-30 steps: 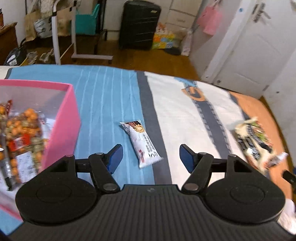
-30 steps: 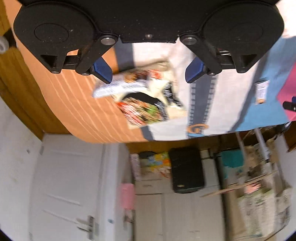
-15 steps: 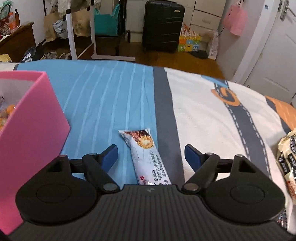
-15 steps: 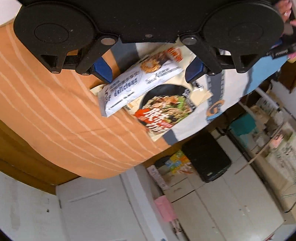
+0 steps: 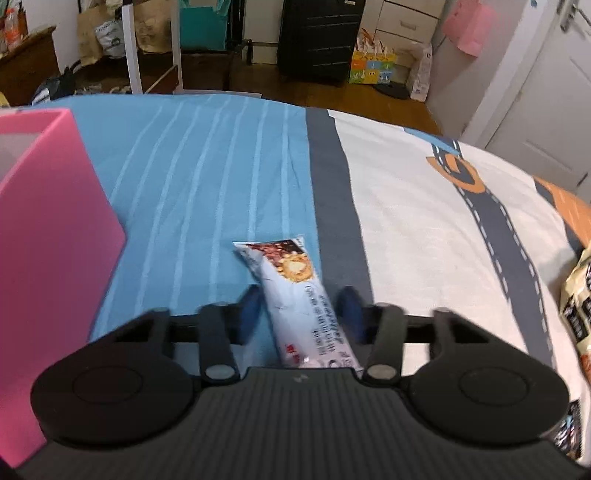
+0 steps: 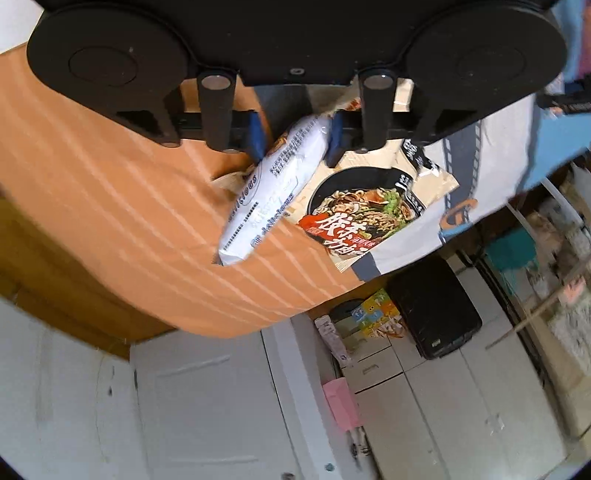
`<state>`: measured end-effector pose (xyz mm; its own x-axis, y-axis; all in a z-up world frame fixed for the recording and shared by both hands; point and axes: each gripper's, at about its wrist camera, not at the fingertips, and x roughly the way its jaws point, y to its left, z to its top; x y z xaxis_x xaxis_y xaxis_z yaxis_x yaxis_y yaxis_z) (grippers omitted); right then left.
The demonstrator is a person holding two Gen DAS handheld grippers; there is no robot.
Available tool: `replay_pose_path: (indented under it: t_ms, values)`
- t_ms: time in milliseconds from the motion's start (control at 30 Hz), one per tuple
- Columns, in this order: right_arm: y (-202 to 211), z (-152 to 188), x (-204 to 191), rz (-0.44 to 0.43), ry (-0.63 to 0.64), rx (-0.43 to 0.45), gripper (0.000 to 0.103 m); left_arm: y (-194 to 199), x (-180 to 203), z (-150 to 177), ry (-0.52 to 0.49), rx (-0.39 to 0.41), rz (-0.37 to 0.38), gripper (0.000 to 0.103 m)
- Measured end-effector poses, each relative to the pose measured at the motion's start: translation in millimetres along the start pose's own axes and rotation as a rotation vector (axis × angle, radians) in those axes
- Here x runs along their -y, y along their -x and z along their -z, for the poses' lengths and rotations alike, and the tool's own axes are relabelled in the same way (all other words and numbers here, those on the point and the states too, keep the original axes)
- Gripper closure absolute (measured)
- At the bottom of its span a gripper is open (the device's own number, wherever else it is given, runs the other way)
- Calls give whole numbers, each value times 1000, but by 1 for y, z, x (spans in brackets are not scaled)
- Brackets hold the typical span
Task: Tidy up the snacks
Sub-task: 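Grasp a white snack bar with the left tool while the right tool grasps a white wrapped pack, then carry both white snacks into the pink box and open both tools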
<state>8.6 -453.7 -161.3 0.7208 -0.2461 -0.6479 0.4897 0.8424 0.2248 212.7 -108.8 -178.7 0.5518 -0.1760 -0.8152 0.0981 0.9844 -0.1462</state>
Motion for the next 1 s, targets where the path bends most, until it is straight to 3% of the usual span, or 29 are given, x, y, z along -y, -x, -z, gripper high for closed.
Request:
replay_pose_path:
  t_ms: [100, 300, 400, 667, 800, 1000]
  values:
    - [5, -3, -6, 2, 43, -9, 68, 3, -4, -1, 3, -20, 39, 75]
    - [22, -6, -26, -20, 129, -56, 68, 15, -13, 1, 65, -67, 103, 76]
    - [39, -5, -39, -131, 180, -56, 68, 26, -14, 3, 71, -80, 135, 76]
    - [69, -14, -77, -283, 260, -103, 68, 62, -8, 8, 40, -135, 173, 76]
    - [82, -18, -101, -350, 304, -155, 68, 89, -5, 12, -20, -128, 146, 76]
    - [104, 0, -150, -463, 401, -223, 68, 130, -16, 14, -21, -91, 170, 76]
